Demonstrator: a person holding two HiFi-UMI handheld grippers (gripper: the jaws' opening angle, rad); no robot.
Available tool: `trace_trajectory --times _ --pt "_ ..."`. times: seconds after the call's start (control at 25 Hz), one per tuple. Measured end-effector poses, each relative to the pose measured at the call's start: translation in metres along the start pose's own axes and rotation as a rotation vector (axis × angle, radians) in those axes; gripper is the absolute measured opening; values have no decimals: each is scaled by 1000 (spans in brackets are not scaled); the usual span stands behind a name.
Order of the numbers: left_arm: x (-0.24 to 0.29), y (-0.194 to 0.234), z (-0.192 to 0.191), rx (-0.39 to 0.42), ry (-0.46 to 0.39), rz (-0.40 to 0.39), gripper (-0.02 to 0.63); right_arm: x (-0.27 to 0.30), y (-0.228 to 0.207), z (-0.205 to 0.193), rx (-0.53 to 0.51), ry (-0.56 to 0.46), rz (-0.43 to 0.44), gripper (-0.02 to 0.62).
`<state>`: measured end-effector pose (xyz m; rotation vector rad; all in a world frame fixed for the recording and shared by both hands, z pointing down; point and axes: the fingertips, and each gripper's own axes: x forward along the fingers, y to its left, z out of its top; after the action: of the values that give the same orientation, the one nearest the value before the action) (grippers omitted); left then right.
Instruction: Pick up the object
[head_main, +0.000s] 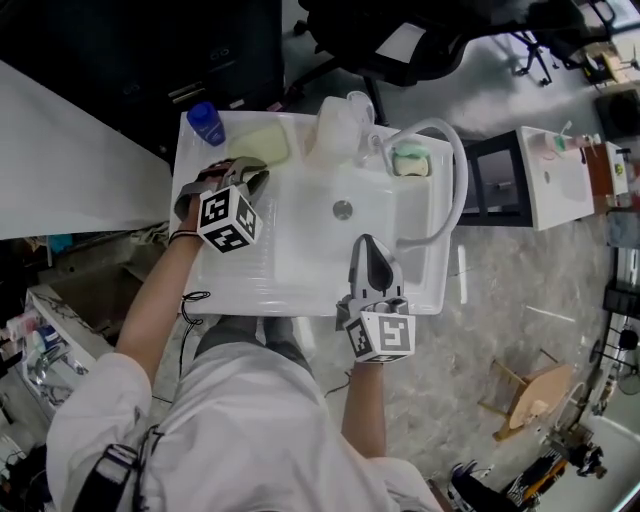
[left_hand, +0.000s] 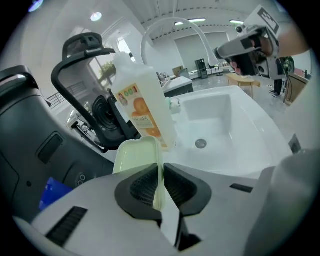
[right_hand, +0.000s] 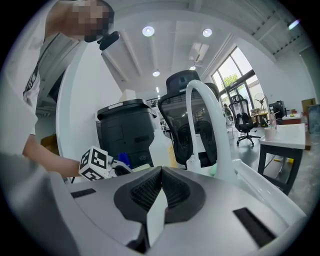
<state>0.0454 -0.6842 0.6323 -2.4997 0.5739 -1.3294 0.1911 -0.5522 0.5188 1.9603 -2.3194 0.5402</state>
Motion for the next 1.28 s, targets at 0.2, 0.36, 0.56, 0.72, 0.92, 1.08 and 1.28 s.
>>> trace_trajectory --times 0.2,0.36,0.56,0.72,0.92,1.08,1.28 --pt "-42 -1 23 -96 -75 76 51 -18 6 11 -5 -32 32 6" --pt "-80 -8 42 -180 -142 128 51 -35 9 21 -4 -56 60 6" --pt "-122 -19 56 -238 -196 204 49 -53 9 32 -1 -89 88 6" --pt "-159 -25 63 -289 -229 275 48 -68 9 42 0 -118 105 5" --pt "-202 -30 67 -352 -280 362 44 -81 10 53 -3 -153 117 5" --pt "-232 -35 71 -377 -317 408 43 -90 16 62 -13 -175 136 5" --pt "-264 -39 70 -420 -351 462 43 -95 27 72 -27 -198 158 5"
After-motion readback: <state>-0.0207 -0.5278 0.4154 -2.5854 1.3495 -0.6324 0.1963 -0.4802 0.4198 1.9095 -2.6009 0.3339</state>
